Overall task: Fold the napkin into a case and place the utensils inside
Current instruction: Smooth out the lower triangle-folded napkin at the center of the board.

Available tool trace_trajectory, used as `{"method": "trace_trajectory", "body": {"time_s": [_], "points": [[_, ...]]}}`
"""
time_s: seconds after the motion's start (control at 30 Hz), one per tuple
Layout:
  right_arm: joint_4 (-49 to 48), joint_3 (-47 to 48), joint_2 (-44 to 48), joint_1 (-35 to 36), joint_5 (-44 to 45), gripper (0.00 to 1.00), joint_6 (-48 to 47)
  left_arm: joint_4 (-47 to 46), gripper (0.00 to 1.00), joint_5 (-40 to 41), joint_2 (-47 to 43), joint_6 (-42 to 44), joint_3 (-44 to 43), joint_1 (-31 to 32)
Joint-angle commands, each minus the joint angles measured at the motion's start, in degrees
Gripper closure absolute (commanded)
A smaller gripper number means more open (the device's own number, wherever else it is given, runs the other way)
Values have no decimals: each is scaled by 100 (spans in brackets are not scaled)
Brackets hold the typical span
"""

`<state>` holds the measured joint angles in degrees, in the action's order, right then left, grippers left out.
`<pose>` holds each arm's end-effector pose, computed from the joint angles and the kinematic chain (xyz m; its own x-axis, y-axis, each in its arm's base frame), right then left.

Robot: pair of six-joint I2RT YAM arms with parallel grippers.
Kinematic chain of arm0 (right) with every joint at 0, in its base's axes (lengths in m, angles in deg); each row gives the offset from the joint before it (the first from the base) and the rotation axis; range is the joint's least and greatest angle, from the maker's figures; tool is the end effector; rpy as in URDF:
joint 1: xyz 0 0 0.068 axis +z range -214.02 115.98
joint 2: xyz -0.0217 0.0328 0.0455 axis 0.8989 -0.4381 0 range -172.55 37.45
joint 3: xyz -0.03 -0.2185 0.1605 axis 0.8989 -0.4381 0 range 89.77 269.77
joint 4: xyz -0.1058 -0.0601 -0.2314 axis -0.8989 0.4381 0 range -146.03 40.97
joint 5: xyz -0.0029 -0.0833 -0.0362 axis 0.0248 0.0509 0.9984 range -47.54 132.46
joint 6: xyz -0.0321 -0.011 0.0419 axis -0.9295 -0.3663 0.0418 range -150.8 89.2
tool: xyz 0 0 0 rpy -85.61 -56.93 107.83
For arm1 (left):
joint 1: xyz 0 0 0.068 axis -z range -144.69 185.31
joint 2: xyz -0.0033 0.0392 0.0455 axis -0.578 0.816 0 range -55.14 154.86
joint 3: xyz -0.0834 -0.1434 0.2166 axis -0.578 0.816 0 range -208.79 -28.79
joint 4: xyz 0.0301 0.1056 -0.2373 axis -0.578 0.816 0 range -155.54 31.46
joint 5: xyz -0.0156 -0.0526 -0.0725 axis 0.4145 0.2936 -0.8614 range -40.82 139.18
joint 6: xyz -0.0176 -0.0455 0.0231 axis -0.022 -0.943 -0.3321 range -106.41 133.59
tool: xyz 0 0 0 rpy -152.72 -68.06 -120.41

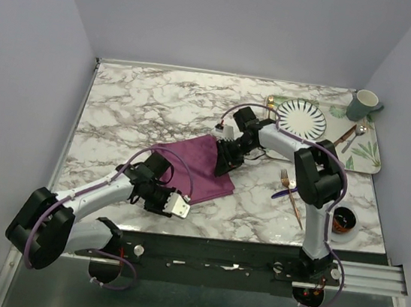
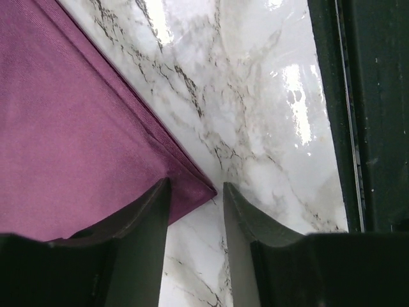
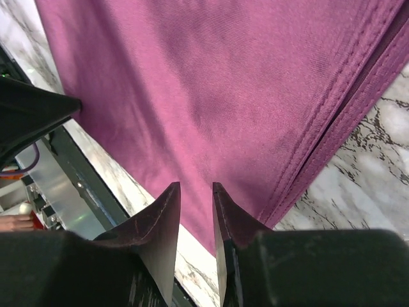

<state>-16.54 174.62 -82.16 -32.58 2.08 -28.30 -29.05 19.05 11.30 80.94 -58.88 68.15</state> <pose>0.3406 0.2353 0.1553 -0.8443 -0.4771 -0.2441 -0.5110 0.5796 0.6348 0.1400 -0.1117 0.1585 0.2385 0.7960 -0.5563 0.9694 -0.2292 0.0876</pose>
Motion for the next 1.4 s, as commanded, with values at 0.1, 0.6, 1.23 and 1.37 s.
{"method": "trace_trajectory", "body": {"time_s": [0.1, 0.6, 1.23, 1.37], "points": [[42, -57, -194, 20, 206, 66, -197, -415, 81, 297, 1, -169, 29, 109], [86, -31, -247, 20, 347, 67, -373, -2, 100, 16, 71, -697, -1148, -85], [156, 66, -317, 20, 347, 67, -435, 411, 100, -309, 388, -469, -1808, -472], [191, 92, -317, 20, 338, 67, -444, 587, 100, -353, 414, -355, -1843, -472]]}}
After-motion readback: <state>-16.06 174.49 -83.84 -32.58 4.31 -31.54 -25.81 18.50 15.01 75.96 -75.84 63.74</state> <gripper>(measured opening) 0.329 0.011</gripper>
